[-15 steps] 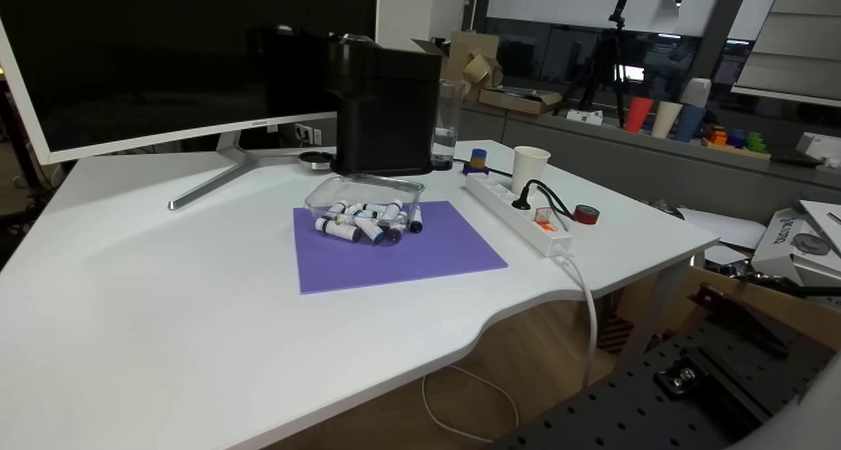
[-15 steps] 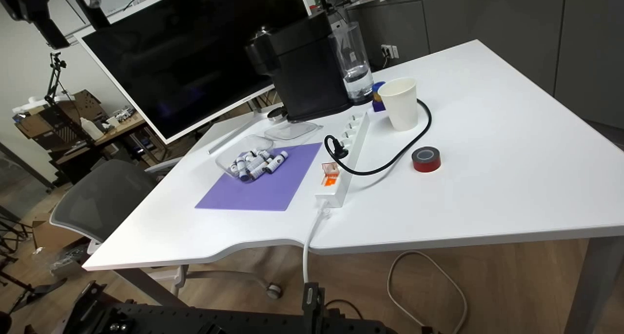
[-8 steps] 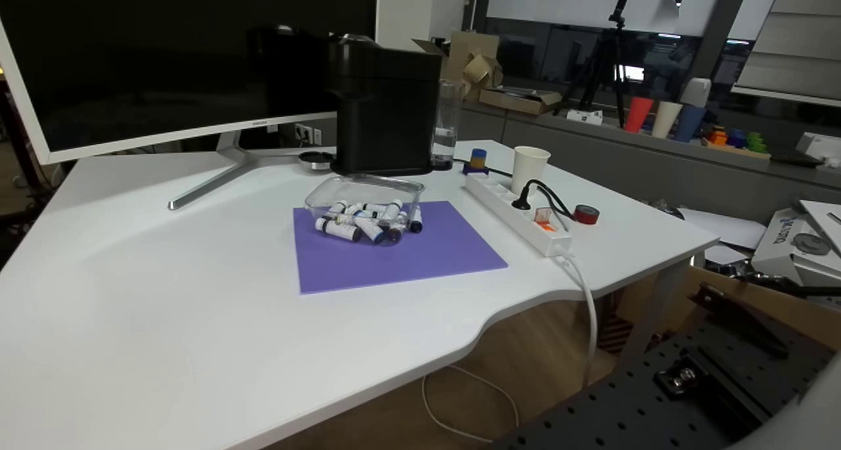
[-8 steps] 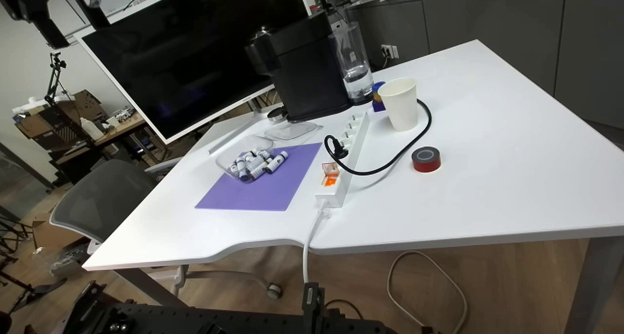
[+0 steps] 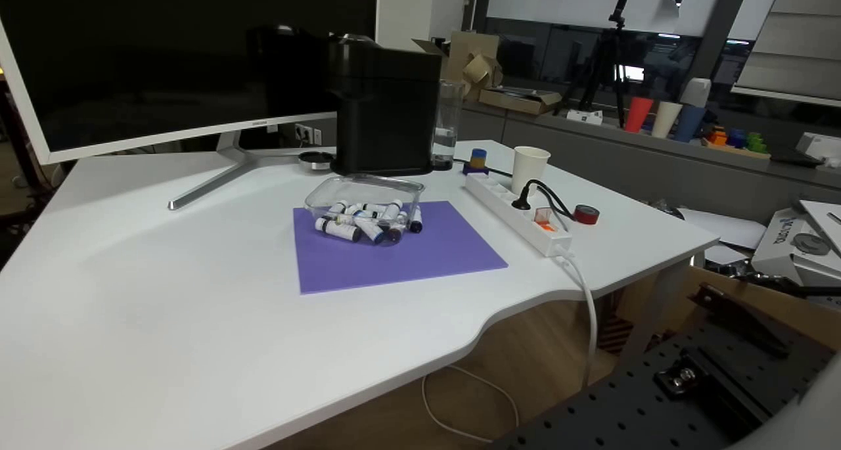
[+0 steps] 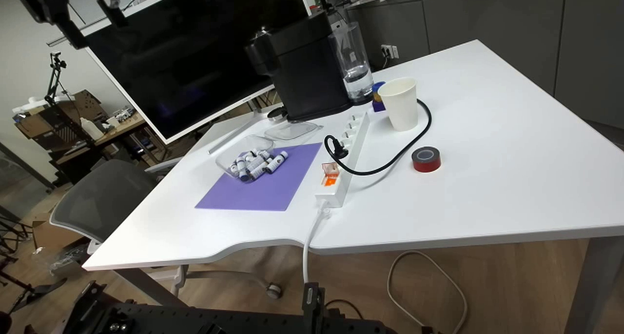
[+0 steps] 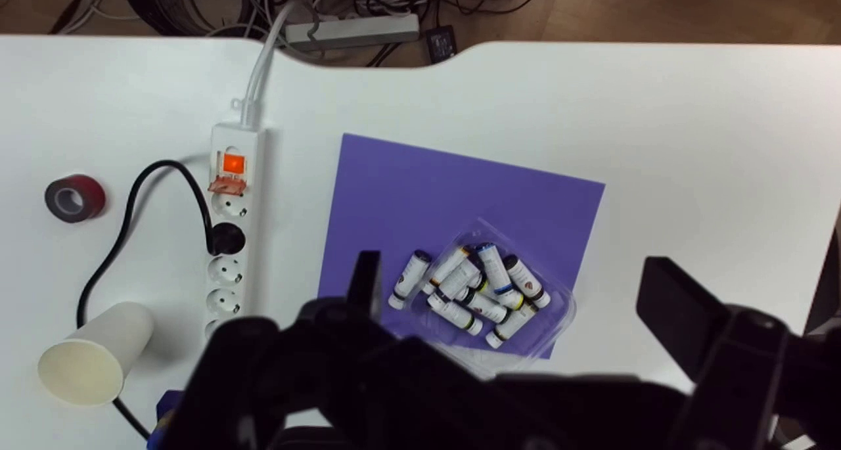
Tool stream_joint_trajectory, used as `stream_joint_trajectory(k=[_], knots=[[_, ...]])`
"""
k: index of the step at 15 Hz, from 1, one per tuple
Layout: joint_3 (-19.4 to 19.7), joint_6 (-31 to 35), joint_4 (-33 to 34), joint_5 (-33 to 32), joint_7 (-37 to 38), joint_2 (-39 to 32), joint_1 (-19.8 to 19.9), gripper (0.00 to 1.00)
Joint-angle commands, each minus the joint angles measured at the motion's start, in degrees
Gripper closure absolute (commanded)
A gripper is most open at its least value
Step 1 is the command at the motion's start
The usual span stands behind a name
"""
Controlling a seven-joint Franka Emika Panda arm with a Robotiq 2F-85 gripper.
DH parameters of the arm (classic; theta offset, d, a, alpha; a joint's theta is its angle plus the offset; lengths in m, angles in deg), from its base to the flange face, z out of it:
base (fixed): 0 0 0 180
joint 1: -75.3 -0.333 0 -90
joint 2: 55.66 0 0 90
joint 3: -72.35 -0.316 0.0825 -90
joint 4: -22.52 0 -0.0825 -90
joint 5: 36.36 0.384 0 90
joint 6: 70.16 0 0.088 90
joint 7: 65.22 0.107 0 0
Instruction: Remove one bottle from the storage box
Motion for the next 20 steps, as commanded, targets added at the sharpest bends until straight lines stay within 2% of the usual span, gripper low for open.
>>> stream_joint_trajectory(k=[1, 6, 14, 15, 16, 20], knots=[[-1.1, 7.9, 1.6, -2.8, 0.3, -6.6, 0.4, 0.0], [-2.6, 14.7, 4.8, -5.0, -2.0, -20.0, -1.1, 0.0], [-5.4, 13.8, 15.6, -6.9, -8.1, -40.4, -2.4, 0.0], [-5.4, 13.3, 17.0, -6.4, -7.3, -42.0, -2.3, 0.0], [-5.6, 15.6, 12.4, -5.7, -7.6, -38.3, -2.1, 0.0], [-5.8, 15.3, 15.6, -5.8, -7.5, -42.3, -2.0, 0.0]])
